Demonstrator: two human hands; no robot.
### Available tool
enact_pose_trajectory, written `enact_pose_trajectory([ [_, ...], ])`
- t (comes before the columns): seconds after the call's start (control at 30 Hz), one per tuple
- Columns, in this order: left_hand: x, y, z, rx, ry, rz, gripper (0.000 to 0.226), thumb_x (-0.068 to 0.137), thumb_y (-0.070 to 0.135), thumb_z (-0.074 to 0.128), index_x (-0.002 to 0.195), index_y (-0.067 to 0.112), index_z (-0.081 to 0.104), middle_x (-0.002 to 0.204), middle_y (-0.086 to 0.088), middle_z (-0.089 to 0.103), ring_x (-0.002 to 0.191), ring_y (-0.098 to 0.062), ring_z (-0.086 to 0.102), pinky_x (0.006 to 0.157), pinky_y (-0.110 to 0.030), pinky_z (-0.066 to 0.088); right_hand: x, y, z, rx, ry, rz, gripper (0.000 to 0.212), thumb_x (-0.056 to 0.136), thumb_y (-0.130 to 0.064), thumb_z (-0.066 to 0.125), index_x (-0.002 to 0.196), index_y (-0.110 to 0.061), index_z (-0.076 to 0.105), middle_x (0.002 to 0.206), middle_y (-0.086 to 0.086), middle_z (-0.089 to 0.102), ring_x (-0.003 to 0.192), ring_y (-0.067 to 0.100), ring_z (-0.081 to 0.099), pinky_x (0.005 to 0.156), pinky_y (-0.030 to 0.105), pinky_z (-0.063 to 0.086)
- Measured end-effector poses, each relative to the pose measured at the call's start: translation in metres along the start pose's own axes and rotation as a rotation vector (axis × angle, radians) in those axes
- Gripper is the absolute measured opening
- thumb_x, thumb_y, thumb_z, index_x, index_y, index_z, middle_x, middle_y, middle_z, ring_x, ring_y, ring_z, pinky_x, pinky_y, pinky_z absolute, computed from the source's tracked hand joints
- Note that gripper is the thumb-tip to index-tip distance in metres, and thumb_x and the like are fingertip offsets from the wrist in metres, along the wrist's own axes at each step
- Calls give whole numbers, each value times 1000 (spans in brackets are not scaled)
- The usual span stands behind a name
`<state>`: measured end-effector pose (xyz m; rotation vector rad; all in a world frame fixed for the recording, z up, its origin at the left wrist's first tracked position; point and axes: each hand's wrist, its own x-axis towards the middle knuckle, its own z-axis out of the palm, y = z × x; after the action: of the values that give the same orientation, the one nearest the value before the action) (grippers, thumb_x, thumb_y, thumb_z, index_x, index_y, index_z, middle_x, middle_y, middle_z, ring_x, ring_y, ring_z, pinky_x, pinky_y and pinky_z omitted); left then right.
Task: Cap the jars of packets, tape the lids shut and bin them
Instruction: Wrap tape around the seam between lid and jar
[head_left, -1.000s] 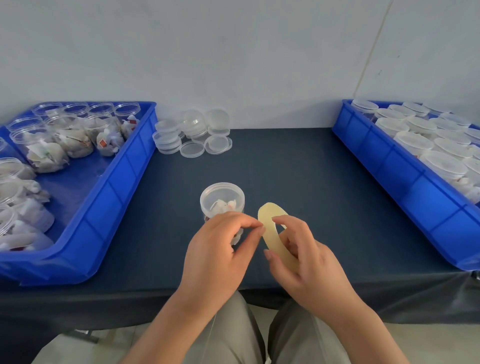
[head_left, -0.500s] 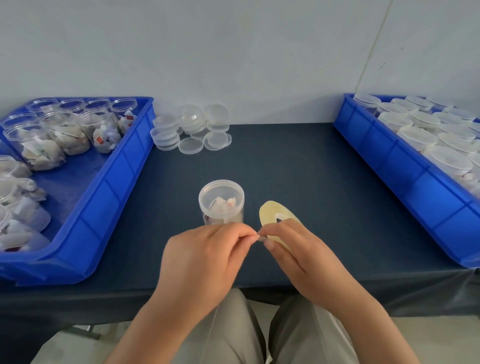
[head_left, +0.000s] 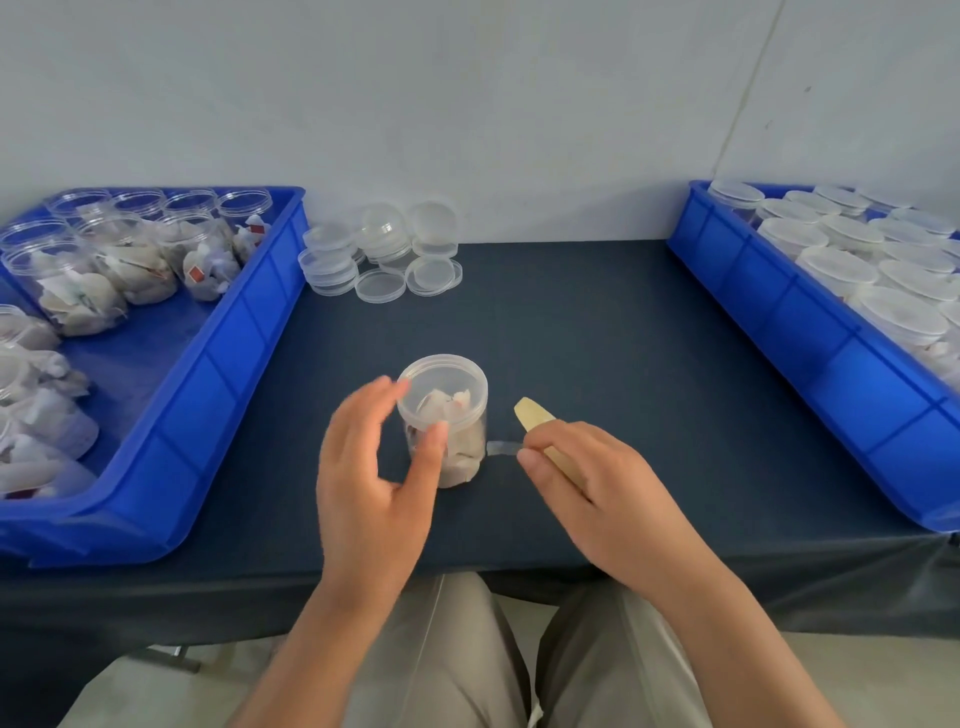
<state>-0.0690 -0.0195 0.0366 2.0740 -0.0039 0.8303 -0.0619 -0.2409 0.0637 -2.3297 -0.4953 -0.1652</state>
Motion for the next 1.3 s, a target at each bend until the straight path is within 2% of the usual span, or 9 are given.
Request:
enact_pose_trajectory([
  [0.1,9,-5,19,-165,-179,-291,96,78,67,80,157,36,35,148,38,43,142,9,41,107,-8,38,3,0,-2,5,19,15,19,106,-55,44,100,-43,57,85,-12,58,86,13,58,68,27,49],
  [0.2,23,-12,32,-284,-228,-294,88,71,54,93,144,36,46,130,35,56,126,5,56,92,-6,47,5,-3,-4,-13,-8,16,20,105,-56,43,100,-43,58,86,-13,61,88,11,59,68,22,47],
  [0.37,29,-20,19,-276,-298,-273,71,71,71,80,133,54,51,126,37,60,118,11,59,85,-1,46,6,-3,-11,21,-43,74,25,104,-57,40,91,-43,56,83,-12,60,80,10,58,64,15,42],
  [0.53,27,-18,20,-363,-326,-338,88,77,77,65,156,46,41,139,38,52,127,18,50,87,4,42,16,-1,-9,16,-93,153,27,104,-56,44,90,-38,59,85,-19,61,75,2,57,63,11,43],
  [0.67,27,-9,19,-381,-352,-288,61,90,66,59,147,57,39,135,33,57,123,9,58,89,-3,47,25,-7,-6,91,-94,167,27,106,-53,47,89,-36,60,84,-4,66,61,6,51,57,15,42],
  [0.8,30,-2,21,-382,-343,-285,48,89,65,54,135,53,47,123,35,58,114,5,62,82,-7,50,32,-13,-5,100,-92,164,29,108,-49,49,82,-38,58,74,-13,61,59,5,49,57,16,41],
  [0.9,30,-1,22,-378,-337,-263,47,87,67,56,131,53,46,123,34,58,114,2,64,84,-11,53,36,-13,-1,64,-86,172,29,108,-48,51,82,-38,57,68,-17,56,59,6,48,56,15,41],
  [1.07,26,-2,24,-335,-304,-205,68,71,69,83,126,54,46,123,29,62,115,1,65,85,-10,52,38,-14,3,30,-82,167,26,109,-45,50,85,-38,58,75,-30,57,70,-4,55,64,9,42],
  [1.3,25,-3,26,-278,-257,-167,67,72,78,81,124,54,47,123,25,61,116,-2,64,83,-10,53,38,-14,4,37,-81,164,26,110,-42,50,86,-37,59,73,-28,57,68,-3,54,62,11,43],
])
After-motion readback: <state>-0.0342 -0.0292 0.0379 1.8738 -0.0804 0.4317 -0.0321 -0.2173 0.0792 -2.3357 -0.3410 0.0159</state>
